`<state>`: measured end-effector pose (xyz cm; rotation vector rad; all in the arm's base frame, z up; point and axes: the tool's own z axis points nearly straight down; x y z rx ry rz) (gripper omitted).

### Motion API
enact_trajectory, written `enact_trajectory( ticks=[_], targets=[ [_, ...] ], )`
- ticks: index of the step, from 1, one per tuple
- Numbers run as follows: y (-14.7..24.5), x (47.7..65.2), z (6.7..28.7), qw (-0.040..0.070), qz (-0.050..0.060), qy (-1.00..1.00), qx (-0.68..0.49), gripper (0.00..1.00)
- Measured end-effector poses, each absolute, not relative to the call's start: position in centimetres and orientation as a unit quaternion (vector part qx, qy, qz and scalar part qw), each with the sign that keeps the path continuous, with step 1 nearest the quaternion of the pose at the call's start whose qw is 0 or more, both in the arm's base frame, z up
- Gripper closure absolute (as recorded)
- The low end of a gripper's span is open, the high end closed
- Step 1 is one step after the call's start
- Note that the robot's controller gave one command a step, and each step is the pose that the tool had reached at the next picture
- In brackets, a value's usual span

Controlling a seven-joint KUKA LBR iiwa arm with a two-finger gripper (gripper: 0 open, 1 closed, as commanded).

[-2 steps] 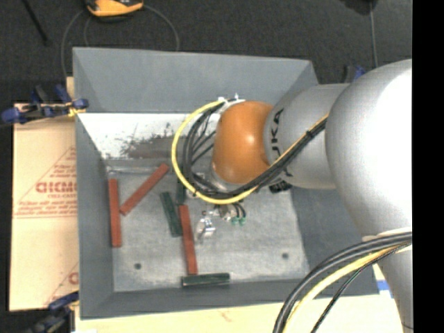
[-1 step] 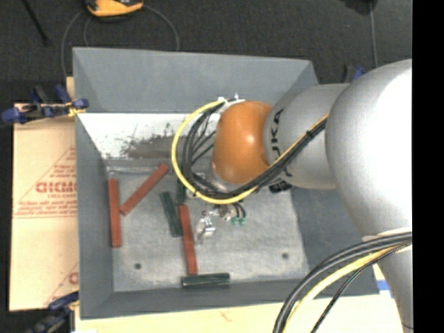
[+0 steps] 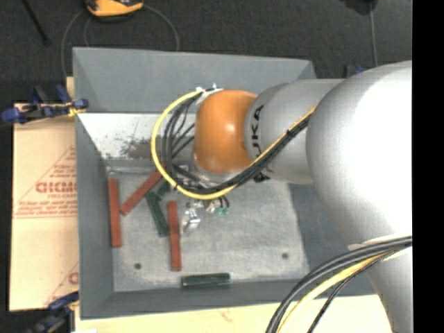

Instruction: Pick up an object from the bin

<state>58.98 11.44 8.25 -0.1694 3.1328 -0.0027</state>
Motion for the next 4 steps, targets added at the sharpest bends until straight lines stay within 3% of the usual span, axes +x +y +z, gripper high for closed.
enact_trajectory(
  ticks=[2,3,4],
  targets=[
    [11.4,58.9,7.9,0.005,0.0,0.955,-0.295,0.0],
    [14.7,57.8,8.9,0.003,0.001,0.928,-0.372,1.0],
    [14.7,57.8,8.9,0.002,0.001,0.929,-0.371,0.0]
  ],
)
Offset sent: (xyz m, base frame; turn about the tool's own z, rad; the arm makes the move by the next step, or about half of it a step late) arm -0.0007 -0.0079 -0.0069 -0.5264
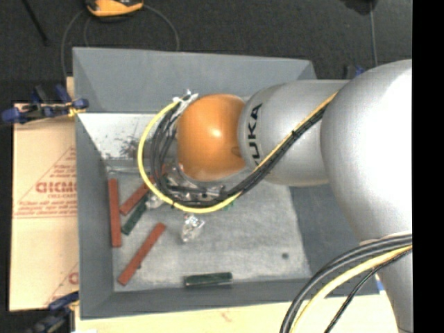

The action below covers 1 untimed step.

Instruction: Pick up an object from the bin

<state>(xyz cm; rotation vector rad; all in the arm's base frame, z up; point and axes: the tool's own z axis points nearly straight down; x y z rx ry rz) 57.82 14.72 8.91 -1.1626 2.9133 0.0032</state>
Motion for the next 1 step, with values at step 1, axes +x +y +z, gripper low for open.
enact_trajectory(
  ticks=[1],
  targets=[
    [14.73,57.82,8.92,0.002,0.001,0.929,-0.37,0.0]
  ],
)
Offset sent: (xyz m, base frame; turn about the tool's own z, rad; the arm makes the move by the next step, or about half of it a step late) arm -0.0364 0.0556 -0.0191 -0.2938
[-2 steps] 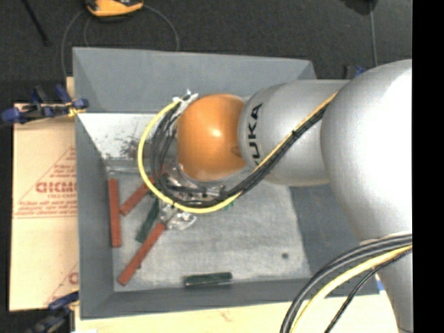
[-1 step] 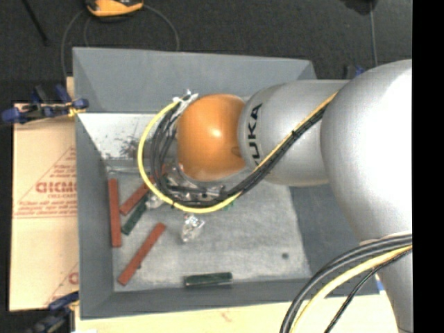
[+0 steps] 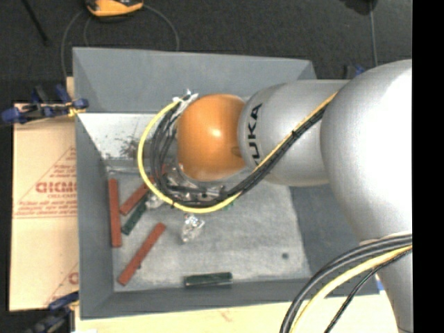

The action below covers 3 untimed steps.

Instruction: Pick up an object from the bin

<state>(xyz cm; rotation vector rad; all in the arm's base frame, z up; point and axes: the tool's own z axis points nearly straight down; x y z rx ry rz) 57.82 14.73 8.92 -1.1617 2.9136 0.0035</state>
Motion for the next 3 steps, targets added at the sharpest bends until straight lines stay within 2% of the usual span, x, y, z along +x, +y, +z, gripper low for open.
enact_trajectory(
  ticks=[1,2,3],
  targets=[
    [20.0,54.8,8.0,0.002,-0.005,0.866,-0.5,1.0],
    [20.0,54.8,8.0,0.002,-0.004,0.866,-0.5,1.0],
    [17.8,57.3,22.0,0.003,0.0,0.859,-0.512,1.0]
  ],
)
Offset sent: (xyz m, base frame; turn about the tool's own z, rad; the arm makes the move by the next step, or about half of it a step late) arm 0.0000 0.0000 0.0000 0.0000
